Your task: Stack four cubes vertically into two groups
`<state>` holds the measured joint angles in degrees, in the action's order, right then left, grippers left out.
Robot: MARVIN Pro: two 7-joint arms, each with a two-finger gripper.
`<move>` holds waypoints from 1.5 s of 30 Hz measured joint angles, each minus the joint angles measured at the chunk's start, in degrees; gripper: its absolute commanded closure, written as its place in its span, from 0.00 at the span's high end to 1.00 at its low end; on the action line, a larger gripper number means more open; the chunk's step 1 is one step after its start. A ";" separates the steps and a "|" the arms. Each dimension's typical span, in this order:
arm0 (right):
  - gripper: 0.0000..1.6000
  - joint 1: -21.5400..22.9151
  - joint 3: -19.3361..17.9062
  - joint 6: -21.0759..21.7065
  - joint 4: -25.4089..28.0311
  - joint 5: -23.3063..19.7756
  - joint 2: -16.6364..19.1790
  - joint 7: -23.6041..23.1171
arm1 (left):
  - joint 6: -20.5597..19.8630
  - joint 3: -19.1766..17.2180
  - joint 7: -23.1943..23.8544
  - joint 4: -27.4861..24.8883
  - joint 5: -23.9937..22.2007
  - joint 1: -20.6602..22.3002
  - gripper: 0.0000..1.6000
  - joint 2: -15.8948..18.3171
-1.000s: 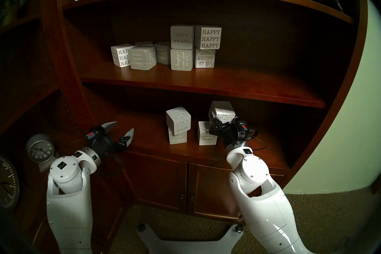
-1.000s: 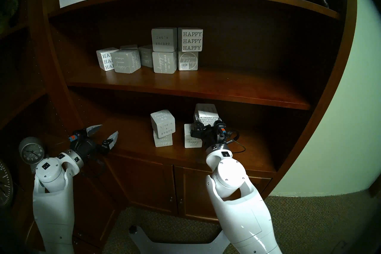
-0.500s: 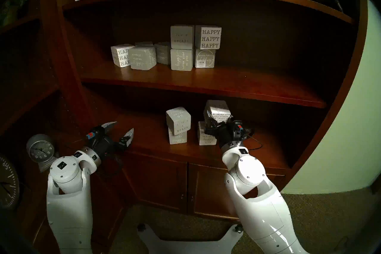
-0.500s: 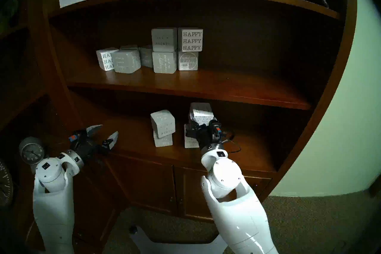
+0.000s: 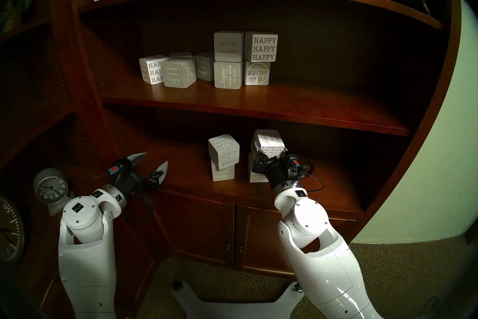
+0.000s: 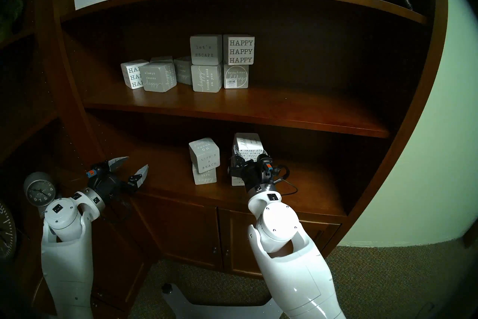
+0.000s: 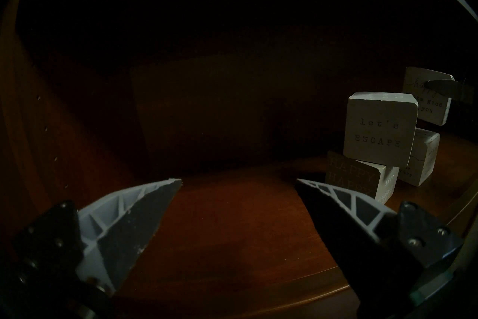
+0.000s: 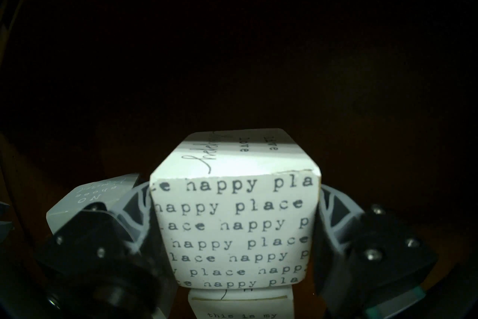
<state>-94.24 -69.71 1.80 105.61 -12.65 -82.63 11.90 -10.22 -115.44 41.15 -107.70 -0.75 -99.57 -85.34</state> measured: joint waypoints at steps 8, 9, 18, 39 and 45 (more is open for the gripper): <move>0.14 0.03 0.03 0.01 -0.88 0.06 -0.02 0.01 | 0.00 0.00 -0.02 0.00 0.00 0.00 1.00 0.00; 0.18 0.03 0.03 0.01 -0.96 0.05 -0.03 0.01 | 0.00 0.00 -0.02 0.00 0.00 0.00 1.00 0.00; 0.40 0.11 0.02 0.04 -1.53 -0.72 -0.19 -0.20 | 0.00 0.00 -0.01 0.00 0.00 0.00 1.00 0.00; 1.00 1.15 0.07 -0.09 -3.19 -1.25 -0.72 -0.24 | 0.00 0.00 -0.01 0.00 0.01 0.00 1.00 0.00; 1.00 1.53 0.21 -0.11 -3.64 -1.04 -0.91 -0.27 | 0.00 0.00 -0.01 0.00 0.01 0.00 1.00 0.00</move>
<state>-92.71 -69.50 1.69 101.97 -13.69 -83.54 11.63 -10.22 -115.44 41.14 -107.70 -0.74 -99.57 -85.34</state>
